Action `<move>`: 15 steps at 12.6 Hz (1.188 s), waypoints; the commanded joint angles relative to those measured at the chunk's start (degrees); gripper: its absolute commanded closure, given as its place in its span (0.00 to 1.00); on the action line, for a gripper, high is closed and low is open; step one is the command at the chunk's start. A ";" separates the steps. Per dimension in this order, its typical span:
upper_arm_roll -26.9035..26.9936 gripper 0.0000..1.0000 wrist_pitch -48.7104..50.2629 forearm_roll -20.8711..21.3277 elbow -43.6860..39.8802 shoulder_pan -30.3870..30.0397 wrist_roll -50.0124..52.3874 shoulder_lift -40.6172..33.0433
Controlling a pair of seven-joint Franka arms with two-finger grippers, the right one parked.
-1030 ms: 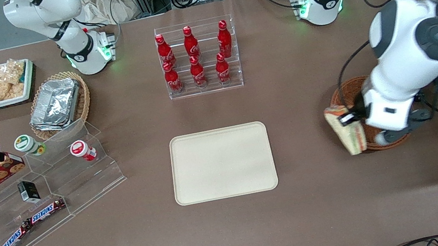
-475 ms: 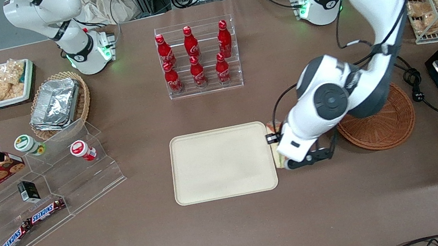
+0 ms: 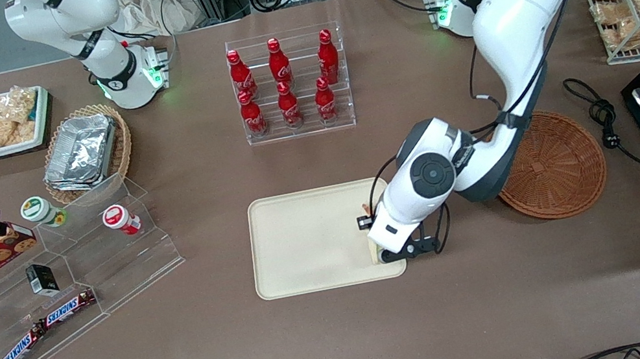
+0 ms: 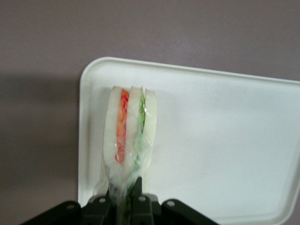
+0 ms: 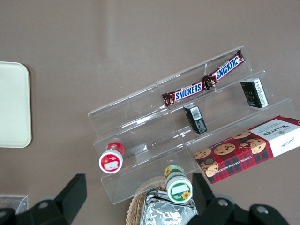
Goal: Place sandwich from basket to tray
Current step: 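Carry the sandwich with the left gripper over to the cream tray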
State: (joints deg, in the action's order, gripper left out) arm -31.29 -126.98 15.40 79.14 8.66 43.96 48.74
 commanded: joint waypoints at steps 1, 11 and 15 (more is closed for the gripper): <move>4.64 0.88 0.07 1.56 -5.14 5.57 0.69 3.73; 4.83 0.00 15.85 1.82 -4.53 2.34 0.16 -7.32; 2.21 0.00 23.10 -1.41 2.91 -8.54 -3.77 -19.26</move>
State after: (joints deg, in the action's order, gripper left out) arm -26.88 -103.64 16.12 74.22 6.10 42.88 36.86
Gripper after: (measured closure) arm 0.000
